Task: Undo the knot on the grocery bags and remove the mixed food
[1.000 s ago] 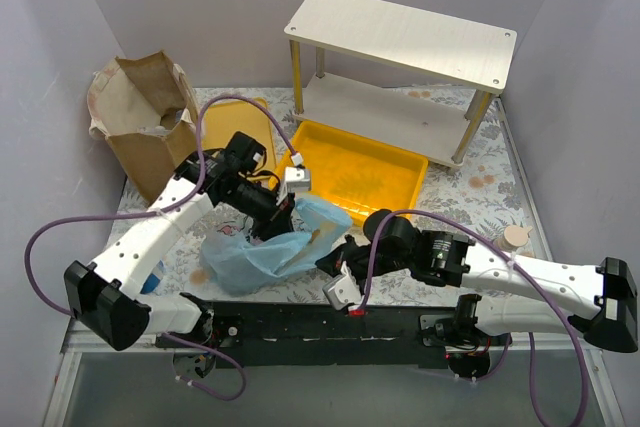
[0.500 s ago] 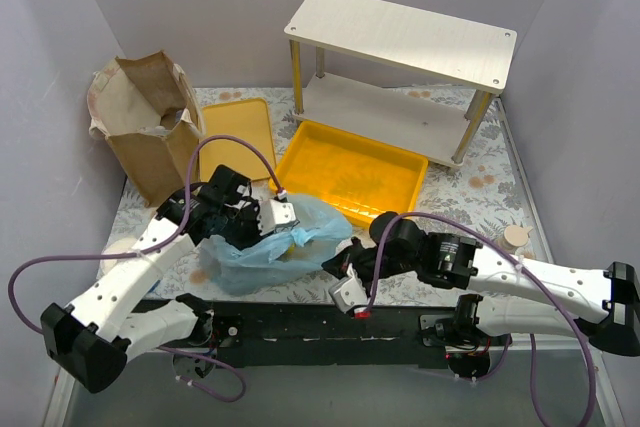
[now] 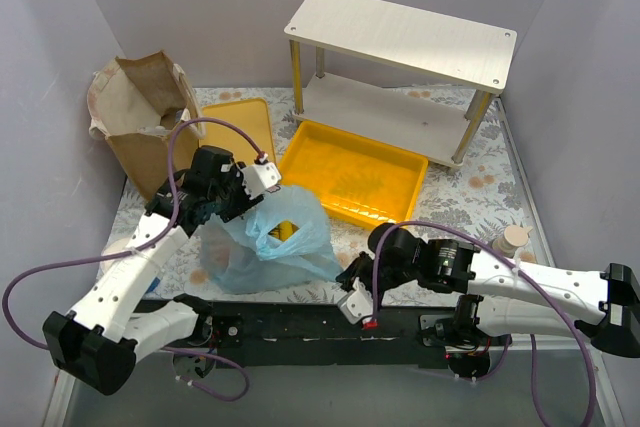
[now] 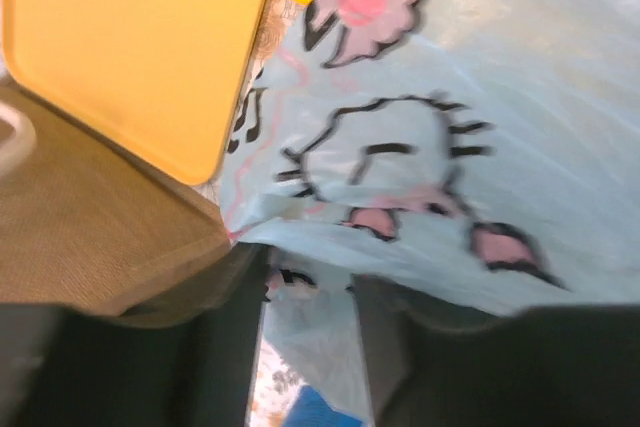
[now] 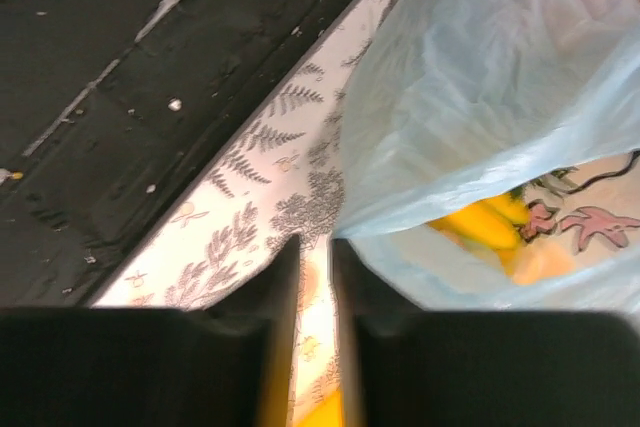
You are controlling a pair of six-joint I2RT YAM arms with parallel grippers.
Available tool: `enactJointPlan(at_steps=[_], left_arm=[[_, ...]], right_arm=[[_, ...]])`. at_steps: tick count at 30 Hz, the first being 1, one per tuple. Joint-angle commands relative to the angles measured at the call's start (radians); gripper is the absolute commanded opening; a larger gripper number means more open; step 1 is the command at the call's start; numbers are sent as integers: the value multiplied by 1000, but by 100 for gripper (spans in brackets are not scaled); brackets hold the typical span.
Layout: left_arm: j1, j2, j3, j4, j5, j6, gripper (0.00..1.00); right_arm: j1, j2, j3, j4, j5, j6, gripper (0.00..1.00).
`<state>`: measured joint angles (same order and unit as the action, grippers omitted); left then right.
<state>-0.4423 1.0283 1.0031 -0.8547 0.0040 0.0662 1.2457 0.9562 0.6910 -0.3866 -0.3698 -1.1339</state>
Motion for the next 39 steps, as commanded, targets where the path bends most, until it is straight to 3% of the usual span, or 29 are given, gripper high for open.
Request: enactJointPlan(at_steps=[1, 3, 7, 10, 15, 19, 22, 26, 27, 30, 34, 37, 39], left_arm=[[8, -1, 135, -71, 138, -60, 52], [8, 13, 262, -128, 252, -117, 63], [8, 59, 477, -289, 362, -193, 70], [8, 72, 586, -403, 467, -198, 71], [8, 33, 609, -515, 599, -183, 70], [8, -31, 499, -526, 776, -213, 70], [8, -83, 410, -524, 809, -191, 69], [5, -134, 260, -527, 818, -138, 69], [5, -154, 237, -526, 824, -128, 69], [1, -194, 145, -526, 843, -88, 69], [-1, -214, 60, -526, 817, -28, 68], [-1, -227, 25, -524, 806, 1, 66], [-1, -240, 23, -526, 797, -25, 66]], right_arm=[[3, -5, 51, -90, 46, -36, 41], [3, -20, 125, -100, 80, -38, 51], [4, -10, 275, -95, 57, 28, 59], [3, 38, 375, -100, 13, 124, 56], [3, 101, 404, -40, -40, 200, 40], [12, 167, 392, 61, -89, 233, 28], [15, 243, 413, 48, -116, 273, 19], [15, 288, 343, 228, 67, 437, 12], [14, 295, 325, 271, 177, 466, 12], [12, 311, 253, 421, 306, 539, 11], [12, 352, 177, 502, 281, 629, 12], [12, 427, 91, 604, 318, 672, 27], [11, 467, 79, 637, 290, 678, 27]])
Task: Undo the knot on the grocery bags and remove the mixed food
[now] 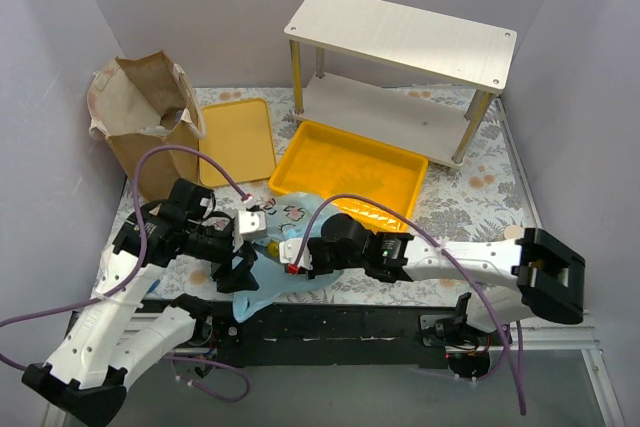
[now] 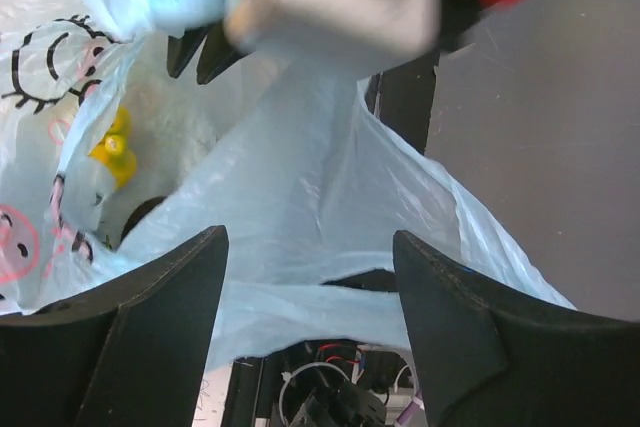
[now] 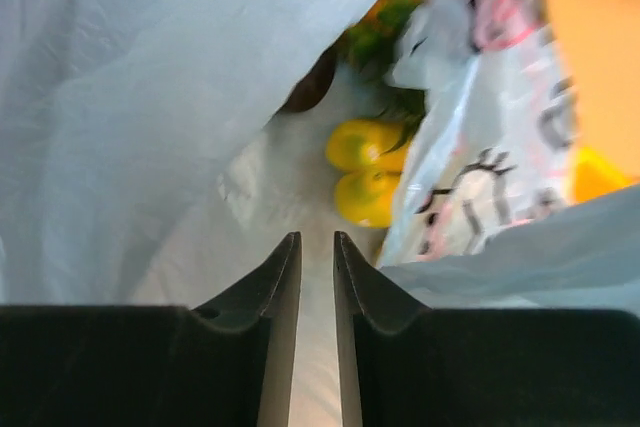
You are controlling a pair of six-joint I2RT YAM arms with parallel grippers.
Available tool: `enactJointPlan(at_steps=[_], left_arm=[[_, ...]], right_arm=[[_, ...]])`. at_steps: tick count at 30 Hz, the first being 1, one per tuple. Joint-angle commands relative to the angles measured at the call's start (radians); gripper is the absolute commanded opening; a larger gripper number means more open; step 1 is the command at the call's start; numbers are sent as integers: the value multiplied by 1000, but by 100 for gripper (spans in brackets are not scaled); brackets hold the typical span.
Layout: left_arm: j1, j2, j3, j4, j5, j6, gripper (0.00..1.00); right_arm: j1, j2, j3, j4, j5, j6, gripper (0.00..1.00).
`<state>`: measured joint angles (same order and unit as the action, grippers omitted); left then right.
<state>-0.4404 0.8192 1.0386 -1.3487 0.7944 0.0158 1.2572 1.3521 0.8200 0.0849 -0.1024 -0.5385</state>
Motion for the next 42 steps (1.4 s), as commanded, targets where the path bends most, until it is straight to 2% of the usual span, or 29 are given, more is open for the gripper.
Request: enactJointPlan(at_steps=[1, 3, 7, 8, 12, 15, 19, 22, 25, 27, 28, 30, 31, 34, 36, 39, 40, 42], left_arm=[[-3, -43, -14, -32, -6, 24, 65], [-3, -92, -5, -17, -36, -3, 65], [-3, -127, 61, 75, -199, -161, 68], [-3, -137, 90, 97, -280, -180, 69], [9, -147, 158, 167, -414, -224, 73], [42, -143, 184, 192, -466, -237, 74], [75, -137, 202, 204, -451, -235, 74], [101, -138, 212, 214, -455, -232, 75], [123, -143, 213, 214, -457, -231, 75], [137, -147, 209, 214, -455, -229, 74], [141, -147, 209, 214, -443, -229, 75], [152, -146, 204, 214, -429, -229, 75], [152, -146, 196, 215, -417, -220, 74], [152, -144, 123, 232, -400, -194, 81], [152, -135, 43, 281, -435, -178, 86], [152, -112, -47, 338, -474, -113, 88], [152, -89, -70, 351, -489, -105, 98], [152, -59, -110, 391, -530, -94, 98]], right_arm=[[-1, 82, -35, 164, -6, 84, 26], [1, 102, 2, 145, -49, 127, 25], [-22, 113, 54, 182, 56, 135, 30], [-36, 120, 92, 167, 50, 137, 30], [-96, 203, 182, 138, -3, 212, 31], [-119, 258, 232, 139, -51, 265, 31], [-124, 334, 309, 138, -79, 298, 40], [-142, 398, 366, 134, -94, 365, 53], [-159, 461, 413, 125, -135, 426, 57], [-165, 496, 432, 119, -119, 437, 50], [-166, 499, 438, 118, -115, 439, 42], [-170, 495, 433, 116, -112, 414, 33], [-171, 486, 421, 112, -121, 402, 22], [-174, 424, 395, 96, -187, 327, 2], [-176, 357, 370, 76, -213, 302, 1], [-176, 274, 366, 18, -269, 226, 1], [-174, 257, 367, 1, -284, 189, 1], [-174, 216, 375, -31, -319, 151, 1]])
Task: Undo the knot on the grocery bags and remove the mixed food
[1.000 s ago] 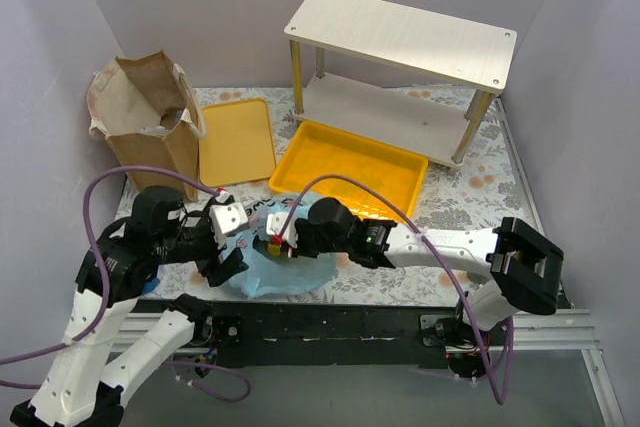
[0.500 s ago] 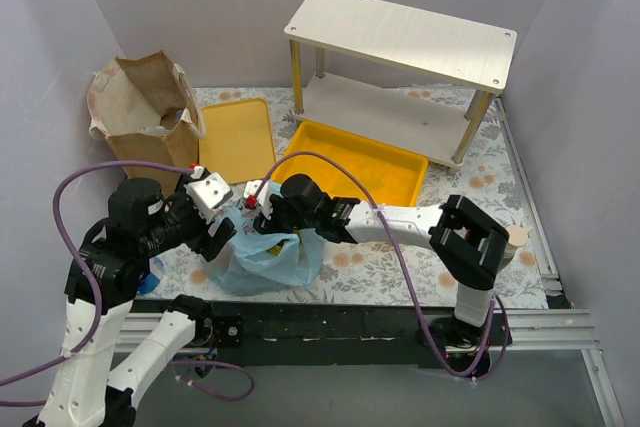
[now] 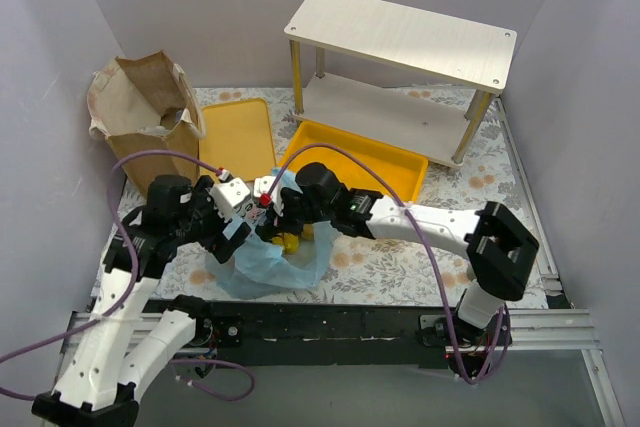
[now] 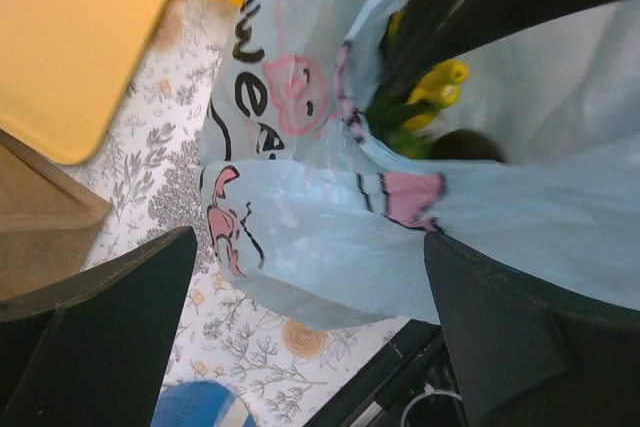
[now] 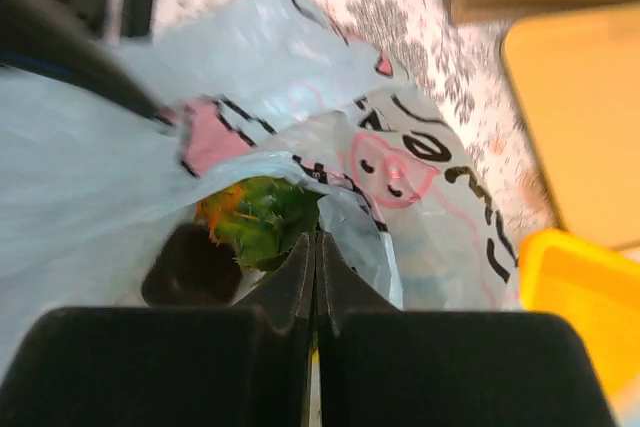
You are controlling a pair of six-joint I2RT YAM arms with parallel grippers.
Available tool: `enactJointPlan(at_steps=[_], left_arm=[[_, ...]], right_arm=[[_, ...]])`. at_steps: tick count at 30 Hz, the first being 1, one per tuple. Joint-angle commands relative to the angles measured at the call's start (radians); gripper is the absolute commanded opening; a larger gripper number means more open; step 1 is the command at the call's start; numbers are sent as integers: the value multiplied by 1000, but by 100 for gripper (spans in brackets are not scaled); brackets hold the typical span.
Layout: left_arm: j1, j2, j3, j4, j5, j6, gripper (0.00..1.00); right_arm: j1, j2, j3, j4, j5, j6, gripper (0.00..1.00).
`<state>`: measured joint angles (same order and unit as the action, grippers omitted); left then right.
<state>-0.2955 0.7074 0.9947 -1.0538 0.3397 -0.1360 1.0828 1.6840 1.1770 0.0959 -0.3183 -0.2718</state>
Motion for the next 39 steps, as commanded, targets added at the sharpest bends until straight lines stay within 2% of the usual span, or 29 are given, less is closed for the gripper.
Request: enactJointPlan(at_steps=[1, 6, 7, 8, 10, 11, 14, 19, 22, 24, 27, 30, 32, 35, 39], left_arm=[[7, 84, -71, 103, -80, 61, 98], [7, 150, -137, 207, -108, 42, 98], [7, 161, -158, 219, -108, 47, 95], [7, 179, -166, 228, -100, 55, 87], [7, 196, -183, 242, -85, 67, 78], [7, 210, -185, 248, -81, 64, 69], [7, 219, -183, 241, -77, 39, 67], [7, 139, -185, 189, -82, 35, 81], [7, 77, -163, 126, -7, 48, 88], [7, 57, -131, 63, 65, 58, 92], [7, 69, -90, 8, 85, 30, 93], [6, 50, -48, 41, 44, -25, 94], [7, 12, -31, 96, -62, -112, 98], [15, 1, -15, 137, -213, -151, 98], [16, -34, -33, 127, -216, -125, 98]], right_arm=[[0, -127, 22, -77, -111, -135, 1], [0, -187, 23, -160, -162, -247, 1], [0, -196, 21, -171, -168, -259, 1], [0, -216, 21, -191, -176, -273, 1], [0, -234, 27, -214, -176, -309, 1], [0, -257, 29, -229, -173, -323, 1], [0, -302, 44, -266, -162, -375, 1], [-18, -368, 85, -335, -126, -380, 1], [-20, -391, 157, -369, -130, -366, 1], [-20, -402, 211, -371, -154, -371, 1], [-21, -396, 283, -360, -186, -385, 1], [-29, -369, 328, -276, -170, -356, 1], [-38, -340, 375, -211, -144, -339, 1], [-76, -287, 470, -182, -71, -302, 1], [-168, -250, 544, -112, -39, -268, 1]])
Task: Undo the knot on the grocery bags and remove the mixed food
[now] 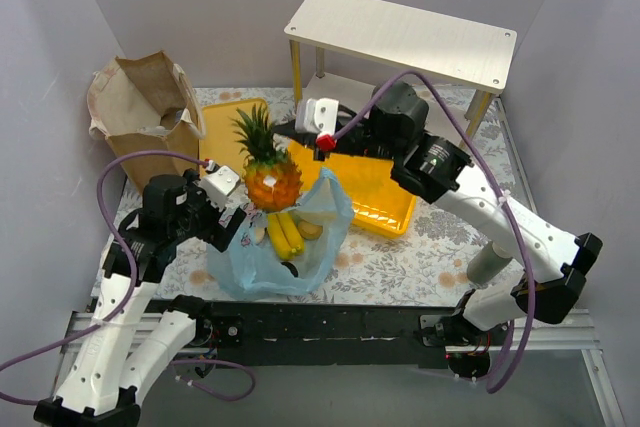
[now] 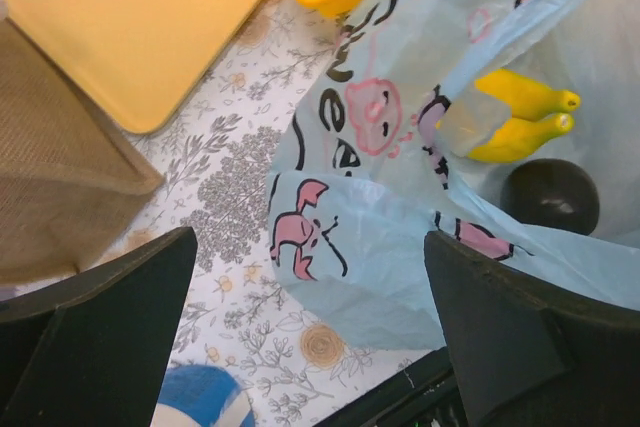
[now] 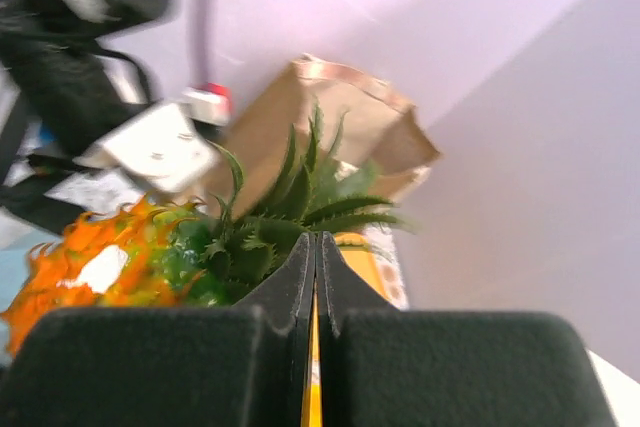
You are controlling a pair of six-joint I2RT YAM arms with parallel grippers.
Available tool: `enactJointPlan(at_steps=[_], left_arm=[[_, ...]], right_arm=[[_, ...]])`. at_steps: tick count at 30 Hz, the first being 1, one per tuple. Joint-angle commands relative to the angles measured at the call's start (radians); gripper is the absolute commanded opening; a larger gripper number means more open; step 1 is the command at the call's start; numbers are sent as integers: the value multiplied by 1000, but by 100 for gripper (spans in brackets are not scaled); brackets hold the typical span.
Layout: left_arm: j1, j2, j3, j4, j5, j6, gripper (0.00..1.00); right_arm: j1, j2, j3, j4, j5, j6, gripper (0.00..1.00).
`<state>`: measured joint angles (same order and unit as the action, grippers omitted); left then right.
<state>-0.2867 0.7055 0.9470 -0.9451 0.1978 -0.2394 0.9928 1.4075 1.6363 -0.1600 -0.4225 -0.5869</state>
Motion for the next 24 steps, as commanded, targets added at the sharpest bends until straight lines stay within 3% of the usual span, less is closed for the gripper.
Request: enactJointPlan(at_steps=[1, 5, 10, 18, 24], left_arm=[[7, -32, 10, 20, -63, -21, 98], [6, 5, 19, 46, -29, -43, 98], [7, 15, 24, 78, -35, -11, 98], [7, 26, 12, 85, -29, 5, 98], [7, 34, -2, 83, -29, -9, 98]], right_arm=[[-97, 34, 98, 151, 70, 38, 1], [-218, 50, 71, 281, 139, -1, 1], [-359, 68, 39, 292, 117, -18, 1], [-488, -106, -395, 346, 57, -192, 1], [-513, -232, -570, 324, 94, -156, 1]])
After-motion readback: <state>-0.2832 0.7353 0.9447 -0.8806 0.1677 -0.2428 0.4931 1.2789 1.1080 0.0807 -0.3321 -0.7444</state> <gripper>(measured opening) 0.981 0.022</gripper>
